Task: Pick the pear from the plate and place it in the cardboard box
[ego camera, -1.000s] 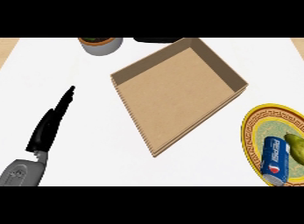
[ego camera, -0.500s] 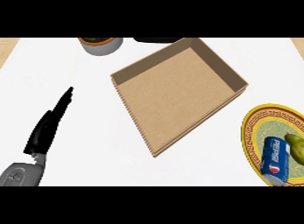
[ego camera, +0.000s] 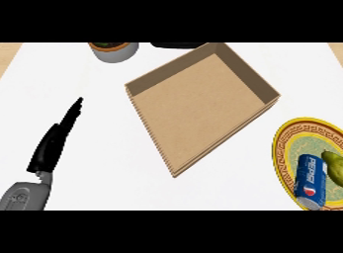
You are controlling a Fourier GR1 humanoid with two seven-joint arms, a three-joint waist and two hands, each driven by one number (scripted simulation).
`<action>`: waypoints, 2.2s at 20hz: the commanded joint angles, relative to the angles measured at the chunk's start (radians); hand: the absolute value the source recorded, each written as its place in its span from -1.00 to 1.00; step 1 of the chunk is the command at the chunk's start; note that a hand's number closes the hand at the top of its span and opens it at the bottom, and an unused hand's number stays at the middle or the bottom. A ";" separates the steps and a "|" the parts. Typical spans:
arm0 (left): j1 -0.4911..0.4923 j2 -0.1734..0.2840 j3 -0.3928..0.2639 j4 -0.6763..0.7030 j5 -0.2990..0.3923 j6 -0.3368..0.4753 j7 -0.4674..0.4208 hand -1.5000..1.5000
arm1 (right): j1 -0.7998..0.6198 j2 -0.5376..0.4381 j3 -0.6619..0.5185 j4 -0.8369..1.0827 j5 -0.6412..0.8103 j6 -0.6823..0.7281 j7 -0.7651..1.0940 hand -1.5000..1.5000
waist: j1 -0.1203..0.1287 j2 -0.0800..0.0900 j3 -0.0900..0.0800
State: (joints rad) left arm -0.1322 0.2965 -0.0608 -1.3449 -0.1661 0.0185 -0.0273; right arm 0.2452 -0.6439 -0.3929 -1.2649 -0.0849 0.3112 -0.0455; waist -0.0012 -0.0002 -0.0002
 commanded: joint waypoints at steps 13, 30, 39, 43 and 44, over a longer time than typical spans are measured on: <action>0.014 -0.055 0.034 -0.092 -0.076 -0.029 0.057 0.00 | -0.198 0.084 0.004 0.132 0.175 -0.005 0.039 -1.00 | 0.005 0.000 0.001; -0.027 -0.074 0.120 0.072 -0.102 -0.074 -0.068 0.00 | -0.283 0.202 0.050 0.221 0.264 -0.027 -0.023 -1.00 | 0.001 0.001 0.000; 0.048 -0.111 0.090 -0.047 -0.103 -0.088 -0.010 0.00 | -0.227 0.199 0.050 0.199 0.386 -0.198 -0.172 1.00 | 0.002 -0.001 0.000; 0.022 -0.085 0.106 -0.035 -0.113 -0.098 -0.021 0.00 | -0.334 0.215 0.046 0.331 0.439 -0.315 -0.188 1.00 | 0.006 0.001 0.001; 0.044 -0.113 0.093 -0.012 -0.141 -0.057 -0.060 0.00 | -0.269 0.233 0.035 0.215 0.406 -0.304 -0.157 1.00 | 0.001 0.000 0.000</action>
State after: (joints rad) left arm -0.1219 0.1955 0.0394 -1.3504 -0.2882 -0.0550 -0.0545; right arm -0.0365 -0.4617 -0.3667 -1.0142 0.3040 0.0777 -0.2079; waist -0.0020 -0.0040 -0.0090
